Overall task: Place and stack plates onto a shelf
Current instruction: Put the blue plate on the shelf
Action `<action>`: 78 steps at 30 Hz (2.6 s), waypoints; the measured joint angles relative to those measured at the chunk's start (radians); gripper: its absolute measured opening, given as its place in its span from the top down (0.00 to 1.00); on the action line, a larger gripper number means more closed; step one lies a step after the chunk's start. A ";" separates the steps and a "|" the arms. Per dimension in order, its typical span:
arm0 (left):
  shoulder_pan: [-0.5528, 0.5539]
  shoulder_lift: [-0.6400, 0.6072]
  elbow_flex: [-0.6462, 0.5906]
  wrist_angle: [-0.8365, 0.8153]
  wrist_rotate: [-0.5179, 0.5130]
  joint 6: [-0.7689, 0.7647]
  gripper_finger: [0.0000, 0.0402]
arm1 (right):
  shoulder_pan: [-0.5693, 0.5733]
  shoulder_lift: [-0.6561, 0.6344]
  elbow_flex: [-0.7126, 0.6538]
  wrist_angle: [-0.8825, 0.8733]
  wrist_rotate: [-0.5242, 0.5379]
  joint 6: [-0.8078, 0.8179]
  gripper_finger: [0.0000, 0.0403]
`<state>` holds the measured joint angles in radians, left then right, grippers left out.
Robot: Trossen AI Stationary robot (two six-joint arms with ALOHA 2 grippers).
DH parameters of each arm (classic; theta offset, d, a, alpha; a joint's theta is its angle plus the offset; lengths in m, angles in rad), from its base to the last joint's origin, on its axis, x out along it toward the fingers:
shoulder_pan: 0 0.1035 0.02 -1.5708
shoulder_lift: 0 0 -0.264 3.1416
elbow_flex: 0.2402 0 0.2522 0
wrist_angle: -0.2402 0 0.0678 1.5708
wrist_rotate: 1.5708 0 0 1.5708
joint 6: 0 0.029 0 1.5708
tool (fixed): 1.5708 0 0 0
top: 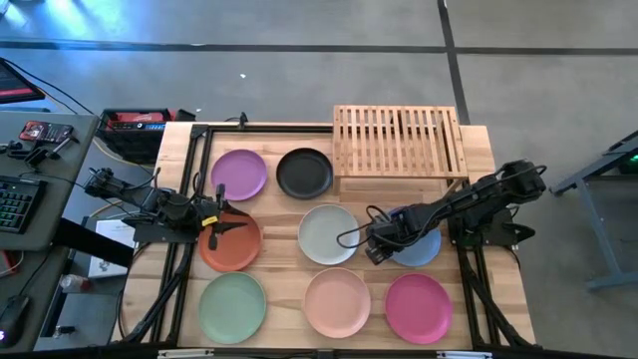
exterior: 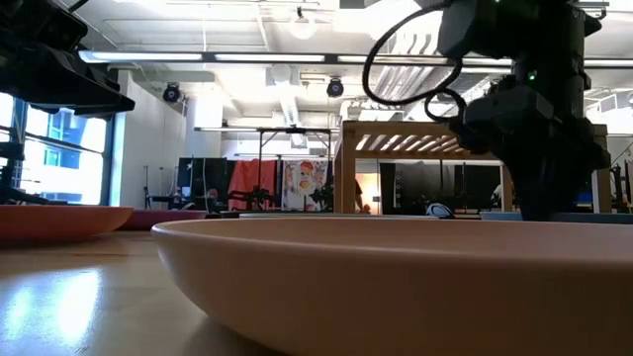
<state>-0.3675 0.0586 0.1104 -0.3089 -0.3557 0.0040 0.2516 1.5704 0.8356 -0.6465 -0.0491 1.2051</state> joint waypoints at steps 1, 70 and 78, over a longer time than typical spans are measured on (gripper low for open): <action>0.000 0.000 0.000 0.000 0.000 0.000 0.75 | 0.000 0.007 0.000 0.000 0.000 -0.002 0.73; 0.000 0.000 0.000 0.205 -0.015 -0.216 0.75 | -0.054 0.017 0.877 -0.220 0.072 -0.402 1.00; 0.000 0.000 0.000 0.277 -0.018 -0.317 0.75 | -0.140 0.017 1.032 -0.348 0.186 -0.625 1.00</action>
<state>-0.3672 0.0589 0.1104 -0.0314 -0.3735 -0.3130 0.1114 1.5875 1.8671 -0.9944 0.1373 0.5797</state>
